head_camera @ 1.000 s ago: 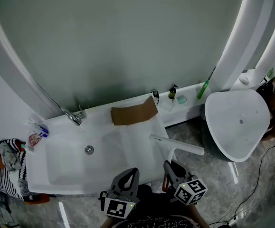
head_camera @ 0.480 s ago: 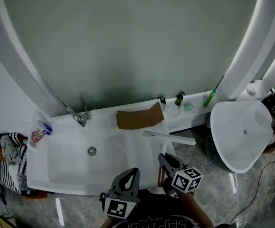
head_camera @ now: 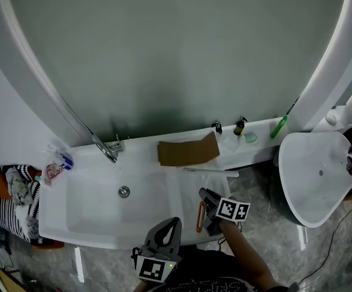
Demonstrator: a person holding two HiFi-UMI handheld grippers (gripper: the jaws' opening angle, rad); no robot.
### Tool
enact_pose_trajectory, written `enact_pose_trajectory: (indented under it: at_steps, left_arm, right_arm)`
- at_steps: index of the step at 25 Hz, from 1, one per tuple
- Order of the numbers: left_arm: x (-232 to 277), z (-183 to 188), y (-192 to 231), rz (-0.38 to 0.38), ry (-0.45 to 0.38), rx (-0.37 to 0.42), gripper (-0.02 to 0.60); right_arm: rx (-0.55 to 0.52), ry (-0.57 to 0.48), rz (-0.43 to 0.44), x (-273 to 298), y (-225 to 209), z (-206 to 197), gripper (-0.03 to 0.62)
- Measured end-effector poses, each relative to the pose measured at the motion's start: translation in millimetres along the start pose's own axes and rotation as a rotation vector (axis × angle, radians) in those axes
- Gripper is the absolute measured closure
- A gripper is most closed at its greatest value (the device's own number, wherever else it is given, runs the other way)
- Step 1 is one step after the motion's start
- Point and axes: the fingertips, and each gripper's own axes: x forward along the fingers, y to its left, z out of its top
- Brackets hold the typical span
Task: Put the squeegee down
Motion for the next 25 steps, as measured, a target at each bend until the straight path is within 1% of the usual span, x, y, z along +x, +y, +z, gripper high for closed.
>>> enact_pose_trajectory:
  at_steps: [5,16,22,24,25]
  left_arm:
    - [3.6,-3.8,3.9,0.005,0.018,-0.015,0.577]
    - [13.9,-9.0,8.1,-0.016,0.053,-0.043,0.577]
    - [14.0,-8.6,11.8,-0.009,0.047,-0.044,0.577]
    - [12.4,-8.1,13.8,-0.002,0.042,-0.044,0.577]
    - [11.9,-7.6,14.5,0.000,0.041,-0.046,0.577]
  right_arm:
    - [0.014,0.044,-0.073,10.6,-29.1,-7.0,0.539]
    - [0.117,0.076,-0.133,17.2,-55.5,-12.0,0.537]
    - [0.091,0.096,-0.148,18.0,-55.7,-11.3,0.536]
    - [0.043,0.098,-0.174,16.8,-55.5,-9.2,0.534]
    - [0.011,0.096,-0.191,15.4,-55.2,-6.4,0.516]
